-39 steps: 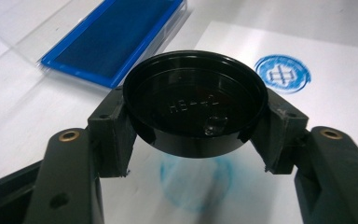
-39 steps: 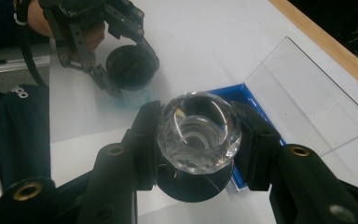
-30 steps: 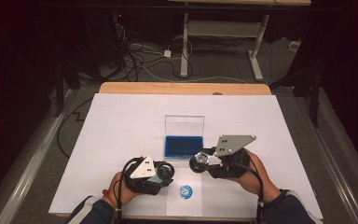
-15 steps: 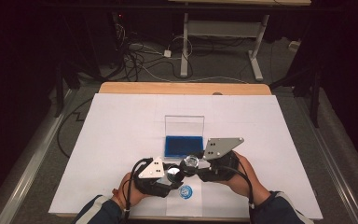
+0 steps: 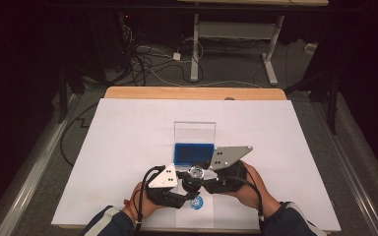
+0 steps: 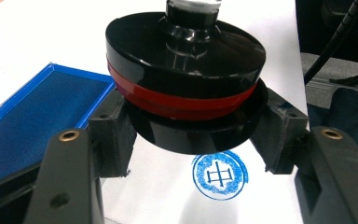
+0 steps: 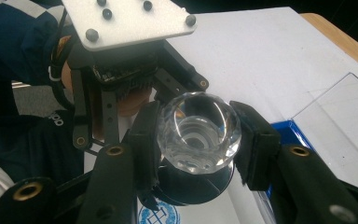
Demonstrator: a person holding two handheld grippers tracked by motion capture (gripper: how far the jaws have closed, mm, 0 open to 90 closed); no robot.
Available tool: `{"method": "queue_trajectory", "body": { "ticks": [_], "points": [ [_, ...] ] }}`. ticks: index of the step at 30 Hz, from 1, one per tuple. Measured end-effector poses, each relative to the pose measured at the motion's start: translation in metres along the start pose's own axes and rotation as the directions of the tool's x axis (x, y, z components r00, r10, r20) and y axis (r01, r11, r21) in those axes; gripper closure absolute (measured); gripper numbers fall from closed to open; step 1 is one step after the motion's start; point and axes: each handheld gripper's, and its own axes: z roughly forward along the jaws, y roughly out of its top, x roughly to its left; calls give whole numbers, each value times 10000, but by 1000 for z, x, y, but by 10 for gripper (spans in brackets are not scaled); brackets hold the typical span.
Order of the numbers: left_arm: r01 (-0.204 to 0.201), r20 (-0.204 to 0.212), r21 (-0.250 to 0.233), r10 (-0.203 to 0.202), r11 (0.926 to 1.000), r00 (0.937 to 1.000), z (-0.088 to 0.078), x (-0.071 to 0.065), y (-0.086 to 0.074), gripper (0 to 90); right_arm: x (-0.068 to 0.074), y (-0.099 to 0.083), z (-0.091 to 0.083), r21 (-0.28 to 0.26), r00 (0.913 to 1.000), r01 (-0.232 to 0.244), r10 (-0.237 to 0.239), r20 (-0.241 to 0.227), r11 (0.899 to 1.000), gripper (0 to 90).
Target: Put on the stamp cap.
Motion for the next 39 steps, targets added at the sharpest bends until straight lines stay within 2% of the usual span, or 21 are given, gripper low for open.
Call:
{"method": "queue_trajectory", "body": {
  "ticks": [10,14,22,24,27,29,39],
  "points": [
    [-13,-71,25,14,10000,10000,-1,0,0,365,0,-3,2,38,9997,-24,25,-256,10000,564],
    [-280,-200,252,285,9993,9994,0,-2,0,364,-1,-4,3,161,9993,-69,75,-356,9998,564],
    [-350,-406,591,375,9976,9985,2,-4,0,365,-2,-9,7,259,9982,-213,227,-549,9994,564],
    [-478,-518,732,517,9962,9973,2,-4,0,365,-2,-10,8,292,9982,-219,235,-546,9993,564],
    [-472,-583,854,522,9952,9969,3,-5,-1,365,-2,-11,9,396,9982,-225,246,-540,9990,564],
    [-643,-665,1003,712,9929,9952,3,-7,0,366,-3,-12,10,428,9974,-335,361,-622,9985,565],
    [-681,-713,1151,766,9910,9945,4,-6,-1,365,-4,-14,12,553,9972,-348,383,-638,9979,564]
  ]
}}
